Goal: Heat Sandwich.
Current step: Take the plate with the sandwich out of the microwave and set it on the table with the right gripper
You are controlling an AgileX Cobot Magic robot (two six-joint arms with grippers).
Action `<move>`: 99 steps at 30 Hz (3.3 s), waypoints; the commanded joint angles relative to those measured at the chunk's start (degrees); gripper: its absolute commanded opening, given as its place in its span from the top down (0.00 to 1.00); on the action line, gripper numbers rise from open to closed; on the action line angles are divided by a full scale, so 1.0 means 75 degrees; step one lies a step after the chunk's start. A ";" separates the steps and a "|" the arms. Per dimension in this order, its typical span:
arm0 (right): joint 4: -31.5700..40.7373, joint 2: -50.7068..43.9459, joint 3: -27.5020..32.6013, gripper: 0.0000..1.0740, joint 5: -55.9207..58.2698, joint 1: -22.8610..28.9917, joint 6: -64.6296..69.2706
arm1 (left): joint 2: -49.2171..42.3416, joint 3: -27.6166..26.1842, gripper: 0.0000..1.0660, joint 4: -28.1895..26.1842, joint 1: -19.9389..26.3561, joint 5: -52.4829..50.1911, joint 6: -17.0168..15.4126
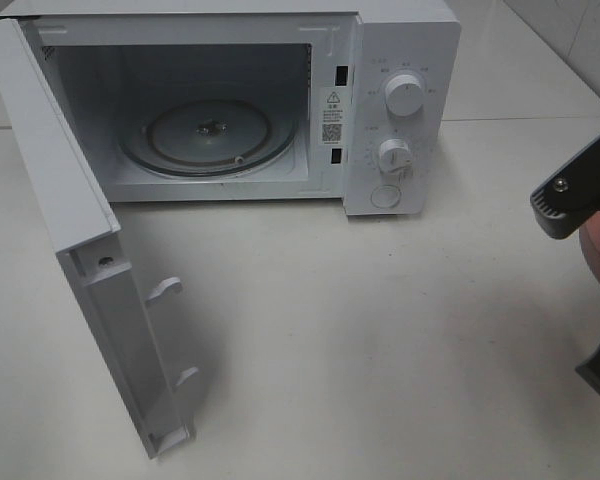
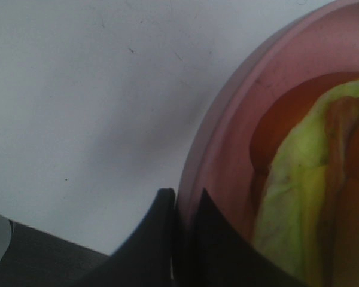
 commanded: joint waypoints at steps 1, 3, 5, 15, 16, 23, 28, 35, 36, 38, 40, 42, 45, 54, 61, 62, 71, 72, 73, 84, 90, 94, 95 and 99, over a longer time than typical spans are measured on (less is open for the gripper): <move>-0.0435 -0.0046 -0.0008 1.00 0.0031 0.0038 0.0222 | -0.0145 0.0023 0.09 0.0000 0.0031 -0.0069 0.0008; -0.0497 -0.0038 -0.0015 1.00 0.0008 0.0015 0.0252 | -0.0145 0.0023 0.09 0.0000 0.0031 -0.0069 0.0008; -0.0611 0.0092 -0.0023 1.00 -0.0168 -0.0168 0.0306 | -0.0145 0.0023 0.09 0.0000 0.0031 -0.0069 0.0008; -0.0718 0.0963 -0.0031 1.00 -0.1222 -0.1108 0.0321 | -0.0145 0.0023 0.09 0.0000 0.0031 -0.0069 0.0008; -0.0718 0.0963 -0.0031 1.00 -0.1222 -0.1108 0.0321 | -0.0145 0.0023 0.09 0.0000 0.0031 -0.0069 0.0008; -0.1100 0.1872 -0.0031 1.00 -0.2162 -0.1696 0.0924 | -0.0145 0.0023 0.09 0.0000 0.0031 -0.0069 0.0008; -0.1360 0.2399 -0.0061 1.00 -0.2666 -0.1933 0.1451 | -0.0145 0.0023 0.09 0.0000 0.0031 -0.0069 0.0008; -0.1895 0.3117 -0.0321 1.00 -0.2880 -0.2215 0.2124 | -0.0145 0.0023 0.09 0.0000 0.0031 -0.0069 0.0008; -0.1986 0.3384 -0.0420 1.00 -0.3002 -0.2338 0.2277 | -0.0145 0.0023 0.09 0.0000 0.0031 -0.0069 0.0008; -0.2078 0.3644 -0.0504 1.00 -0.3140 -0.2468 0.2406 | -0.0145 0.0023 0.09 0.0000 0.0031 -0.0069 0.0008; -0.2277 0.3850 -0.0565 1.00 -0.3178 -0.2590 0.2567 | -0.0145 0.0023 0.09 0.0000 0.0031 -0.0069 0.0008; -0.2468 0.4034 -0.0588 1.00 -0.3224 -0.2689 0.2819 | -0.0145 0.0023 0.09 0.0000 0.0031 -0.0069 0.0008; -0.2697 0.4278 -0.0588 1.00 -0.3369 -0.2850 0.3216 | -0.0145 0.0023 0.09 0.0000 0.0031 -0.0069 0.0008; -0.3522 0.5011 -0.0588 0.99 -0.3568 -0.3117 0.4385 | -0.0145 0.0023 0.09 0.0000 0.0031 -0.0069 0.0008; -0.4057 0.5477 -0.0588 0.98 -0.3613 -0.3117 0.5241 | -0.0145 0.0023 0.09 0.0000 0.0031 -0.0069 0.0008; -0.4072 0.5500 -0.0588 0.98 -0.3613 -0.3117 0.5309 | -0.0145 0.0023 0.09 0.0000 0.0031 -0.0069 0.0008; -0.4072 0.5500 -0.0588 0.94 -0.3713 -0.3117 0.5325 | -0.0145 0.0023 0.09 0.0000 0.0031 -0.0069 0.0008; -0.4072 0.5500 -0.0588 0.93 -0.3713 -0.3117 0.5325 | -0.0145 0.0023 0.09 0.0000 0.0031 -0.0069 0.0008; -0.4072 0.5500 -0.0588 0.93 -0.3713 -0.3117 0.5325 | -0.0145 0.0023 0.09 0.0000 0.0031 -0.0069 0.0008; -0.3728 0.5218 -0.0588 0.69 -0.3720 -0.3102 0.5325 | -0.0145 0.0023 0.09 0.0000 0.0031 -0.0069 0.0008; -0.3025 0.4843 -0.0588 0.45 -0.3713 -0.3102 0.4767 | -0.0145 0.0023 0.09 0.0000 0.0031 -0.0069 0.0008; -0.2215 0.4385 -0.0588 0.34 -0.3713 -0.3102 0.3820 | -0.0145 0.0023 0.09 0.0000 0.0031 -0.0069 0.0008; -0.2215 0.4385 -0.0588 0.34 -0.3713 -0.3102 0.3820 | -0.0145 0.0023 0.09 0.0000 0.0031 -0.0069 0.0008; -0.1039 0.3675 -0.0588 0.32 -0.3713 -0.3102 0.2521 | -0.0145 0.0023 0.09 0.0000 0.0031 -0.0069 0.0008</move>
